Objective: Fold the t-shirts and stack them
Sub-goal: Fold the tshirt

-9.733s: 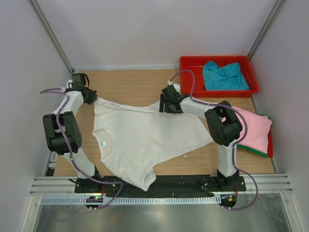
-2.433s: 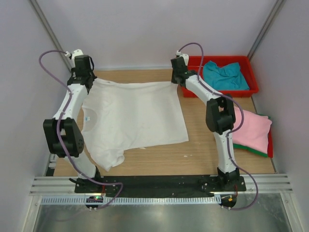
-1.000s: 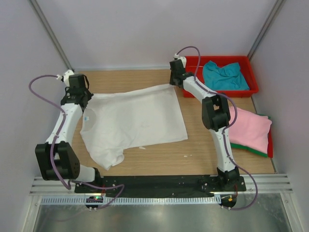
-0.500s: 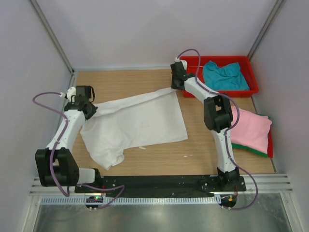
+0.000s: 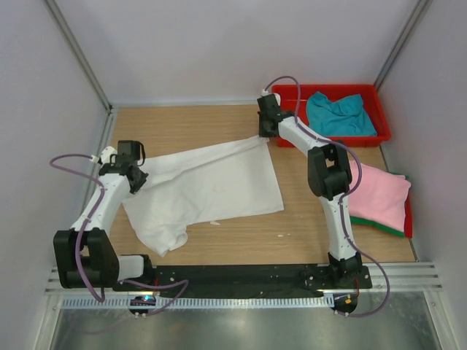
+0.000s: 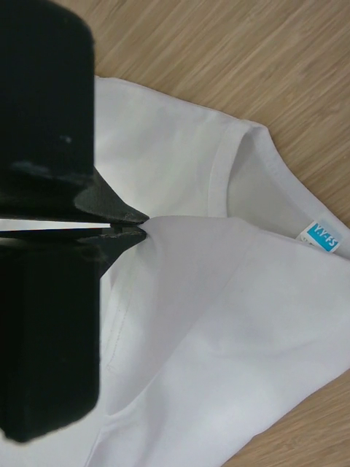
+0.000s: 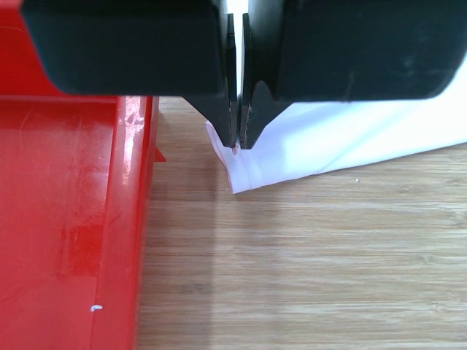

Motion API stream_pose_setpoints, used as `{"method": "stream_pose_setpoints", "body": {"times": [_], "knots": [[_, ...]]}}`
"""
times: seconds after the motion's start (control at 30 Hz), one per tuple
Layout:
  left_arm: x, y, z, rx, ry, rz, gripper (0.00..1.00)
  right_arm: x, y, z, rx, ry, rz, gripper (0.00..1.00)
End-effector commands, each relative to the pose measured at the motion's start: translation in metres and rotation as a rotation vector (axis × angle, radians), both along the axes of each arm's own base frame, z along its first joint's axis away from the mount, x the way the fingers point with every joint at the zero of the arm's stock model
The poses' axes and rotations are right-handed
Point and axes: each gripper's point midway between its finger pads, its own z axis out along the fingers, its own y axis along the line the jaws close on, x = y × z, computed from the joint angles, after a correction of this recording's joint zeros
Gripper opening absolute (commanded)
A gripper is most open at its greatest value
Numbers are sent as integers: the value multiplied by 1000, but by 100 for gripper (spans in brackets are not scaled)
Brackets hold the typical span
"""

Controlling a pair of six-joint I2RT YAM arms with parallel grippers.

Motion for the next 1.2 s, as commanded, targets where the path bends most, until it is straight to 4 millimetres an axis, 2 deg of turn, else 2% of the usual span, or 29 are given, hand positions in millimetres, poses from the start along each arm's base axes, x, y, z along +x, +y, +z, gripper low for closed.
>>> {"method": "stream_pose_setpoints", "body": {"times": [0.0,0.4,0.6,0.87,1.17], "knots": [[0,9,12,42,-42,34,0,0,2,45,20,-70,20,1],[9,15,13,82,-24,16,0,-18,1,33,12,-23,35,1],[18,16,14,95,-21,5,0,-24,3,34,18,-5,57,1],[21,16,15,98,-30,2,0,-36,-3,27,-1,25,60,1],[26,21,22,130,-40,-1,0,-47,6,34,52,50,96,1]]}}
